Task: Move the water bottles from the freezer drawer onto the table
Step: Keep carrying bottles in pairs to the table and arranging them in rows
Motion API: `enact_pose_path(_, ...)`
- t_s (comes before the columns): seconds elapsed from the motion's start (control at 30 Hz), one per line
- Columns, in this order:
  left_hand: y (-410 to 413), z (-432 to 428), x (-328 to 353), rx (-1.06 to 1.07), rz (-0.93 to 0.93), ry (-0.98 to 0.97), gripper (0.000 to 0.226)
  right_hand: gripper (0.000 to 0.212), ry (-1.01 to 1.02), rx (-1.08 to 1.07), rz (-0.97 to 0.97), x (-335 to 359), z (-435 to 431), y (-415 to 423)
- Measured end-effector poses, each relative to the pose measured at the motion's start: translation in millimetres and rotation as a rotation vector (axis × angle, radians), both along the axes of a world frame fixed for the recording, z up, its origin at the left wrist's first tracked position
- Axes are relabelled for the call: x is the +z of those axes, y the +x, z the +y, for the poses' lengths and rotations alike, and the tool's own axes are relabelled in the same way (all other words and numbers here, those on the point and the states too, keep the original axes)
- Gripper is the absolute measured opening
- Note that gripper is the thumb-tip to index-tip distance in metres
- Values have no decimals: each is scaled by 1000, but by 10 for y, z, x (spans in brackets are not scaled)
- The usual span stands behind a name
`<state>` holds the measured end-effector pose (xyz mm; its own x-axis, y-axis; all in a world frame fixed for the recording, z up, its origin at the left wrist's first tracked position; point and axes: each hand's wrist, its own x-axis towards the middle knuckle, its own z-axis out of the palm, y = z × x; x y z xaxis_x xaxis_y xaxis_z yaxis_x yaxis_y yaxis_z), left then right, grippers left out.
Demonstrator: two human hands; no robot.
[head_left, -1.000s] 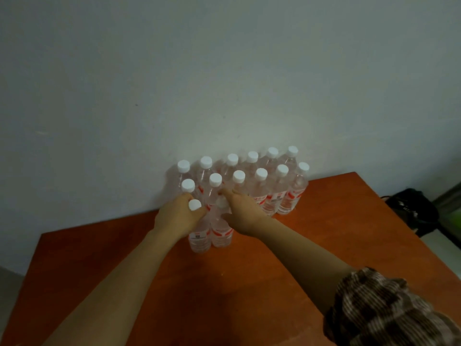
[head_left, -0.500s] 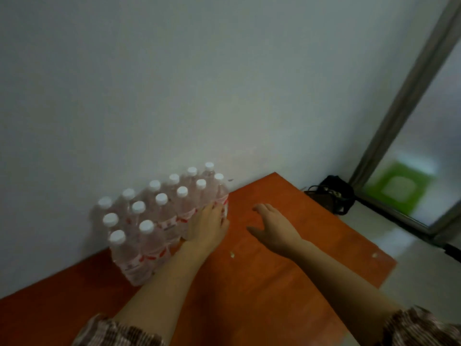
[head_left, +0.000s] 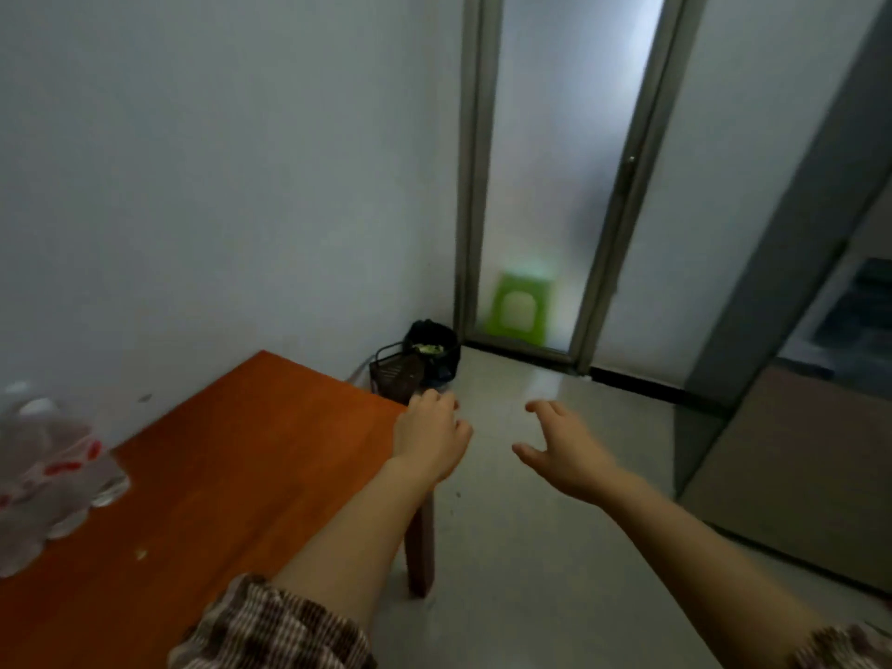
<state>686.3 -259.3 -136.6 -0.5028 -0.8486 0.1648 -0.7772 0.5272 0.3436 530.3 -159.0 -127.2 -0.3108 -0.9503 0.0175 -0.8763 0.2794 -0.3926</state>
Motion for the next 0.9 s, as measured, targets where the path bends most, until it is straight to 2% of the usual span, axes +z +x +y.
enact_pose_path(0.3, -2645, 614, -18, -333, -30, 22, 39, 64, 76, -330, 42, -48, 1008, -2183)
enact_pose_path(0.47, -3938, 678, -25, -485, -27, 5, 41, 61, 116, -437, 70, -38, 1132, -3271)
enact_pose_path(0.67, -5506, 504, 42, -602, -56, -25, 38, 58, 71, -596, 68, 62, 1118, -4694)
enact_pose_path(0.9, -7219, 604, 85, -735, 32, -43, 36, 50, 14, -795, 122, 44, 1333, -6284)
